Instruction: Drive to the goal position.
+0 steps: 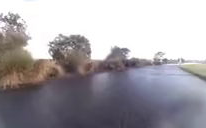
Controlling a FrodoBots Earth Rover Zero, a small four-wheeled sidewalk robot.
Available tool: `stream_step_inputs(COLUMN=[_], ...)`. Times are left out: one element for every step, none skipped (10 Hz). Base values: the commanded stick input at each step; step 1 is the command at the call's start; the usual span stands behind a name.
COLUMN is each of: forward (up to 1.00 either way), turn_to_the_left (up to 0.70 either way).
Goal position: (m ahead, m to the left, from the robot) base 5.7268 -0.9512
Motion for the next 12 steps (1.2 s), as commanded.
stream_step_inputs(forward=[0.45, 0.45, 0.45, 0.45, 0.45, 0.45, 0.45, 0.45, 0.45, 0.45, 0.45, 0.45], turn_to_the_left=[-0.27, -0.27, -0.27, -0.27, -0.27, -0.27, -0.27, -0.27, -0.27, -0.27, -0.27, -0.27])
